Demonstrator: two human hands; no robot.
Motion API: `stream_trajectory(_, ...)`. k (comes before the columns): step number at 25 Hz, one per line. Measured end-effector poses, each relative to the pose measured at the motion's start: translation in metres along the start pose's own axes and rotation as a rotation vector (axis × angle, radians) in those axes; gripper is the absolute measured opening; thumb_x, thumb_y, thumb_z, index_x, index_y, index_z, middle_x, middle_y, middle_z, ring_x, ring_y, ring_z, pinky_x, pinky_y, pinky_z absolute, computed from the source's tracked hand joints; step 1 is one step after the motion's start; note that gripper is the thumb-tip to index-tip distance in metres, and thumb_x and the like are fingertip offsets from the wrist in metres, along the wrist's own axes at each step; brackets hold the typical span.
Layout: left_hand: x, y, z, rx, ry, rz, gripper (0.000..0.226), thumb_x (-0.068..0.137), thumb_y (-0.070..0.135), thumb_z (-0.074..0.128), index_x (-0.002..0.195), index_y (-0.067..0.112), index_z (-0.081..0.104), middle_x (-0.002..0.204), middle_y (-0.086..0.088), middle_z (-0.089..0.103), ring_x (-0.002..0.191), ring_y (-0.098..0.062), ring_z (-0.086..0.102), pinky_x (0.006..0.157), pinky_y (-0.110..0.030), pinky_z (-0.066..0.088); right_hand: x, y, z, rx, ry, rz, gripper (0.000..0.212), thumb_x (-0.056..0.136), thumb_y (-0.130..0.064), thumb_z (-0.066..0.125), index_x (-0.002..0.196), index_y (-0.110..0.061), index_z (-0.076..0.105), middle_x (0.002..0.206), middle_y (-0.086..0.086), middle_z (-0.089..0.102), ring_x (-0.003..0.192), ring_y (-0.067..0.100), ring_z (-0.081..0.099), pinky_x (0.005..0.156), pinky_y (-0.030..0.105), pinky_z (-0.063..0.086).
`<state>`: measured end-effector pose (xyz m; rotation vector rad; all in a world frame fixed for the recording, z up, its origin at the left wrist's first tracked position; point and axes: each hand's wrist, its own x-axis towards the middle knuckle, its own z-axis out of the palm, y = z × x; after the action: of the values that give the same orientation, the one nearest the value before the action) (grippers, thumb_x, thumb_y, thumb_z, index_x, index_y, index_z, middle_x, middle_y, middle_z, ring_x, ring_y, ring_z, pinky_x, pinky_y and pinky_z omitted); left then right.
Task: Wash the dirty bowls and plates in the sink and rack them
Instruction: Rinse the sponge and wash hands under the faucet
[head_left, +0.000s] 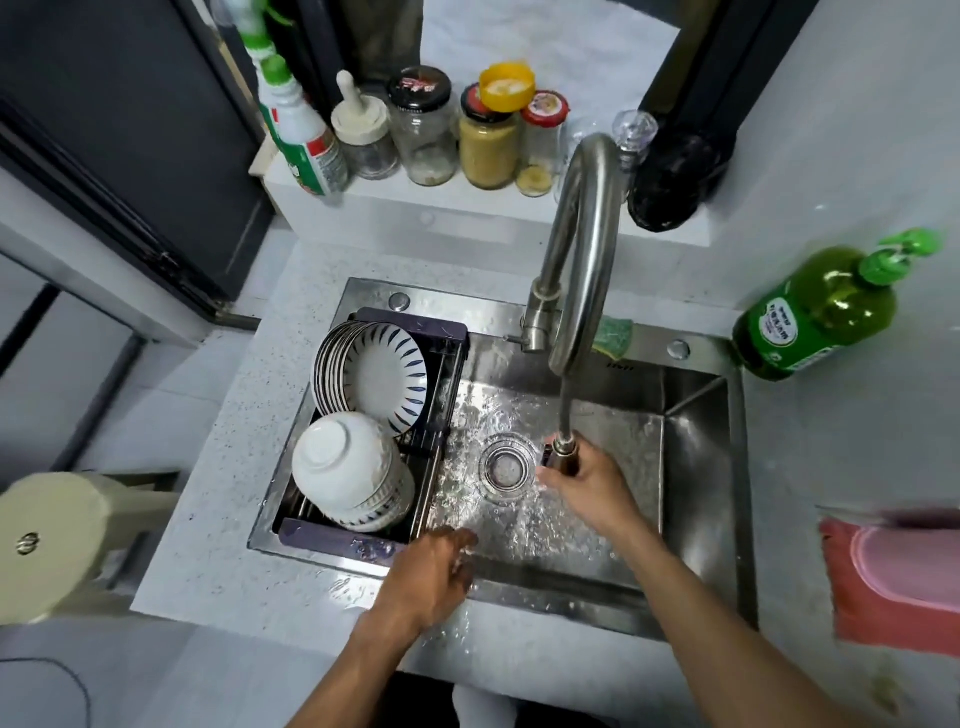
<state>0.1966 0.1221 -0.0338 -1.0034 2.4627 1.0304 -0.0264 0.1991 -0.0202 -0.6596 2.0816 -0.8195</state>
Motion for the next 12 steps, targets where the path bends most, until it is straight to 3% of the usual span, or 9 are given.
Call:
stream_trajectory(2, -0.002, -0.004, 0.006, -0.017, 0.014, -0.010, 0.023, 0.093, 0.021, 0.056, 0.114, 0.027, 0.062, 0.109, 0.002, 0.069, 0.093, -0.016, 0.067, 0.079, -0.024, 0.053, -0.004, -0.021, 0.001, -0.048, -0.006, -0.085, 0.028, 0.084, -0.040, 0.072, 0.106, -0.029, 0.060, 0.095, -0.010, 0.066, 0.086, 0.011, 0.064, 0.082, 0.037, 0.055)
stream_trajectory(4, -0.002, -0.002, 0.010, -0.035, 0.025, -0.012, 0.021, 0.093, 0.021, 0.057, 0.113, 0.028, 0.063, 0.110, 0.003, 0.066, 0.092, -0.013, 0.065, 0.077, -0.019, 0.050, -0.005, -0.059, -0.009, 0.016, 0.032, -0.153, 0.020, 0.085, -0.039, 0.070, 0.089, -0.023, 0.059, 0.082, -0.006, 0.064, 0.069, 0.008, 0.060, 0.072, 0.033, 0.057)
stream_trajectory(6, -0.001, -0.002, 0.014, -0.050, 0.023, -0.038, 0.029, 0.093, 0.021, 0.059, 0.121, 0.028, 0.063, 0.116, 0.006, 0.067, 0.089, -0.005, 0.063, 0.071, -0.008, 0.044, -0.006, -0.092, -0.022, 0.075, 0.067, -0.221, 0.027, 0.085, -0.036, 0.071, 0.081, -0.014, 0.057, 0.074, 0.004, 0.063, 0.055, 0.011, 0.055, 0.062, 0.033, 0.055)
stream_trajectory(8, 0.007, 0.003, 0.014, -0.111, 0.036, -0.091, 0.032, 0.093, 0.018, 0.060, 0.123, 0.030, 0.064, 0.116, 0.008, 0.070, 0.089, -0.001, 0.062, 0.076, -0.008, 0.046, -0.011, -0.105, -0.031, 0.040, 0.075, -0.248, 0.028, 0.083, -0.037, 0.071, 0.082, -0.014, 0.056, 0.077, 0.010, 0.066, 0.058, 0.019, 0.060, 0.062, 0.034, 0.058)
stream_trajectory(10, 0.023, 0.024, 0.006, -0.363, 0.062, -0.166, 0.018, 0.095, 0.020, 0.061, 0.106, 0.029, 0.071, 0.100, 0.010, 0.074, 0.087, -0.005, 0.065, 0.084, -0.022, 0.052, -0.019, -0.104, -0.034, 0.024, 0.057, -0.233, 0.028, 0.082, -0.039, 0.072, 0.077, -0.019, 0.053, 0.075, 0.007, 0.064, 0.061, 0.015, 0.061, 0.063, 0.030, 0.057)
stream_trajectory(12, 0.053, 0.057, -0.011, -0.939, 0.110, -0.261, 0.019, 0.099, 0.024, 0.057, 0.089, 0.019, 0.073, 0.084, 0.002, 0.075, 0.082, -0.018, 0.065, 0.082, -0.034, 0.053, -0.021, -0.103, -0.030, 0.045, 0.041, -0.226, 0.028, 0.080, -0.042, 0.072, 0.076, -0.023, 0.053, 0.074, 0.001, 0.063, 0.063, 0.011, 0.060, 0.065, 0.031, 0.057)
